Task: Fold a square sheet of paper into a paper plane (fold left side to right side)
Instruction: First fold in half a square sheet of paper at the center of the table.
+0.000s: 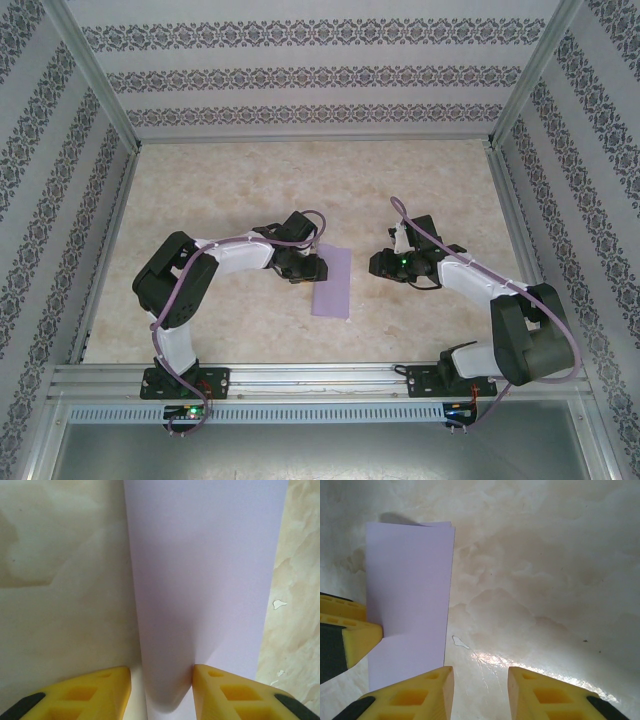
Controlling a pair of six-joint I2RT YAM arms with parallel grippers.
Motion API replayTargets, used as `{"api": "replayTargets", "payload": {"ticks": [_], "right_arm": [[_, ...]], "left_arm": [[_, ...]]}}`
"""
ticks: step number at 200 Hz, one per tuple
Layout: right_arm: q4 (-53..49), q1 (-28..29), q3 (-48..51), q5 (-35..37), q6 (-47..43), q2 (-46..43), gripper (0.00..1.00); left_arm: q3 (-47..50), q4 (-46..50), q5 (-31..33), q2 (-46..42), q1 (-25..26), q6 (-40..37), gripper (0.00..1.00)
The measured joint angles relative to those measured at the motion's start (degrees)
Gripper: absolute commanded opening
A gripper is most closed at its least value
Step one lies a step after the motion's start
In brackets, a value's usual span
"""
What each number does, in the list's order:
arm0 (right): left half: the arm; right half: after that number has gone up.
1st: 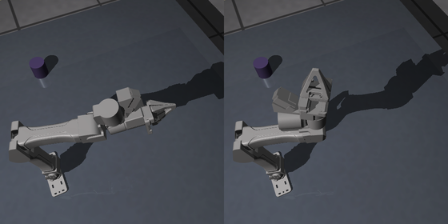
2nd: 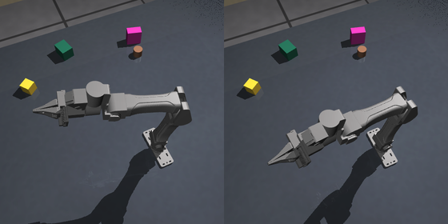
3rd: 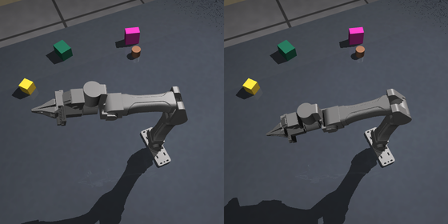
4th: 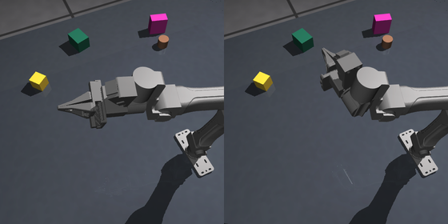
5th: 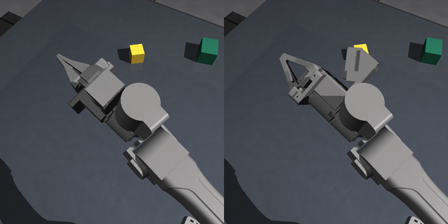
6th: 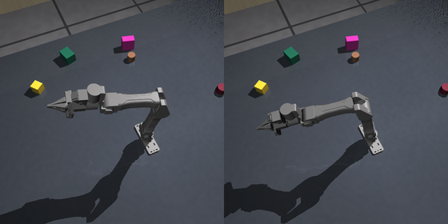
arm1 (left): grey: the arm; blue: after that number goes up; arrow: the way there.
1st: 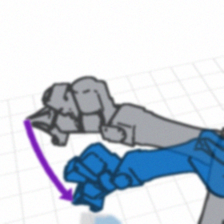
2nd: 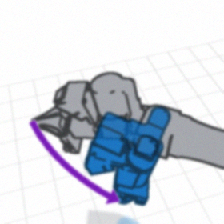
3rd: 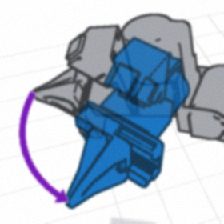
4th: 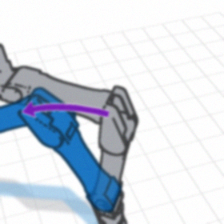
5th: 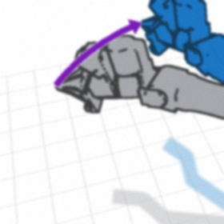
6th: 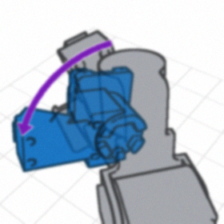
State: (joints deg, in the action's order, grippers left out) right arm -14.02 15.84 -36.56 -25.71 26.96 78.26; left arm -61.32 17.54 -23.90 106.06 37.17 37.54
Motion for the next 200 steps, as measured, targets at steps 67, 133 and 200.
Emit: {"api": "replayTargets", "payload": {"ticks": [67,133,200], "right_arm": [[-0.46,0.00,0.00,0.02,0.00,0.02,0.34],[-0.59,0.00,0.00,0.02,0.00,0.02,0.34],[-0.61,0.00,-0.02,0.00,0.00,0.17,0.34]], "left_arm": [[0.87,-1.03,0.17,-0.46,-0.02,-0.02,0.39],[1.49,-1.92,0.15,-0.59,-0.04,0.48,0.39],[2.27,-3.19,0.20,-0.96,-0.04,1.92,0.39]]}}
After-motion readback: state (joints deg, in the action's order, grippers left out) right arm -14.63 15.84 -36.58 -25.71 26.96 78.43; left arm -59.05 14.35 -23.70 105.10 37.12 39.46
